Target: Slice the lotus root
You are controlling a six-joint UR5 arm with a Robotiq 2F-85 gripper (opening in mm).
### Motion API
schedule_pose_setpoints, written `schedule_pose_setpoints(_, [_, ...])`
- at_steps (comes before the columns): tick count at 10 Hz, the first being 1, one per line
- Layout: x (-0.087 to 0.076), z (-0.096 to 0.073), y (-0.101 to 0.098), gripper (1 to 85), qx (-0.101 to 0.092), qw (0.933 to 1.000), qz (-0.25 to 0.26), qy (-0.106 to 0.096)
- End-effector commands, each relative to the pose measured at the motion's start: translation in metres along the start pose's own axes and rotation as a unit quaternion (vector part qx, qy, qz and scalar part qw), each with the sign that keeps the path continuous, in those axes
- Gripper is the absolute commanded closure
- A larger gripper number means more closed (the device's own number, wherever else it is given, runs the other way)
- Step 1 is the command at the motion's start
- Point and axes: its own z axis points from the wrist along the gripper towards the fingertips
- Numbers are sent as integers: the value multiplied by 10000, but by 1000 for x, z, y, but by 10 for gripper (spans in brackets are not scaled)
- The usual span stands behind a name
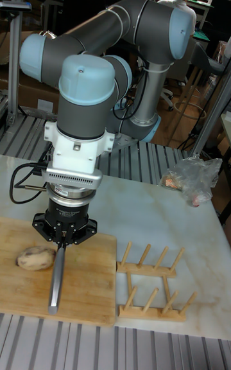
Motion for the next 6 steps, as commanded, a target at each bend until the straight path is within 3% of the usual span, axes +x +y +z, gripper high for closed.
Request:
schedule_pose_setpoints(1, [1,-10,-10,843,236,9997,-91,18])
schedule_pose_setpoints(6, [13,-13,-21,843,339,9989,-297,144])
